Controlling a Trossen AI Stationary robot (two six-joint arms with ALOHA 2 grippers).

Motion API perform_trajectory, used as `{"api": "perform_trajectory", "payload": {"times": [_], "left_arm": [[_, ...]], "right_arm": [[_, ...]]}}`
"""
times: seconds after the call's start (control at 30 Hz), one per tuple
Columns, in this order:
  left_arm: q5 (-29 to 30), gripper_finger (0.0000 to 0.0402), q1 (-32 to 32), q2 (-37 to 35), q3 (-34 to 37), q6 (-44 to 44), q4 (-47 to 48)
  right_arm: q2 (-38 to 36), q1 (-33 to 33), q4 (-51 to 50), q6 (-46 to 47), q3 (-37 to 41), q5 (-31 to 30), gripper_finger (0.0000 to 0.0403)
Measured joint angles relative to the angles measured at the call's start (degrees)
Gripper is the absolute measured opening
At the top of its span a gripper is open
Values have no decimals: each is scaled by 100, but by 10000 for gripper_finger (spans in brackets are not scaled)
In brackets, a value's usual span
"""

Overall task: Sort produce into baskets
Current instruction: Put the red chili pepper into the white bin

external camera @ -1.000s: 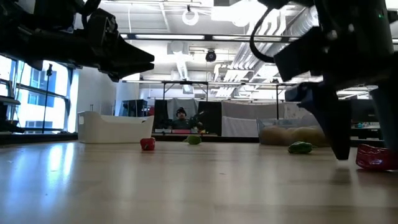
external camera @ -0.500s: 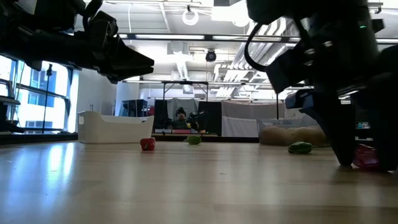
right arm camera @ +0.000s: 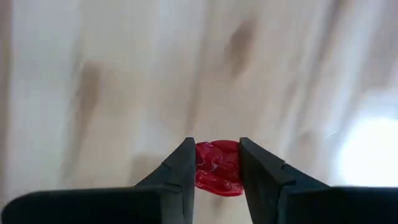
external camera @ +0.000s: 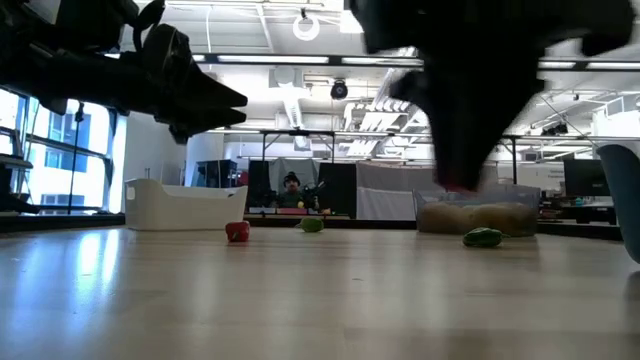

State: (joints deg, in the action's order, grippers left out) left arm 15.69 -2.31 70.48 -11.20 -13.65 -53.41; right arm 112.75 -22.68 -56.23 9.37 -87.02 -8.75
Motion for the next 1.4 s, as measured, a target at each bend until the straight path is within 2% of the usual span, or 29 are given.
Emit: {"api": "perform_trajectory", "payload": {"times": [0.17,0.27,0.43,0.53,0.67,0.83,1.07,1.23,1.4], "left_arm": [[-116,181,2,0,0,-548,2],[-603,181,1,0,-13,-976,9],[-1469,181,-55,0,-193,-1422,208],[-1540,182,-179,2,-446,-1460,662],[-1523,182,-330,2,-800,-1150,1262],[-1478,182,-451,2,-977,-703,1325],[-1532,174,-575,2,-990,-387,1148],[-1951,163,-592,2,-990,-278,1084],[-2243,182,-575,2,-995,-274,1018]], "right_arm": [[0,186,704,-501,-227,-1259,90],[0,181,1239,-1181,-230,-2094,90],[0,175,2198,-2337,-230,-3040,90],[0,179,2884,-3129,-230,-3495,90],[0,175,3739,-3920,-230,-3623,90],[0,149,4266,-4526,-230,-3655,90],[-7,143,4381,-4585,-230,-3605,90],[-13,80,4518,-4644,-230,-3526,90],[-13,27,4683,-4835,-230,-3516,90]]}}
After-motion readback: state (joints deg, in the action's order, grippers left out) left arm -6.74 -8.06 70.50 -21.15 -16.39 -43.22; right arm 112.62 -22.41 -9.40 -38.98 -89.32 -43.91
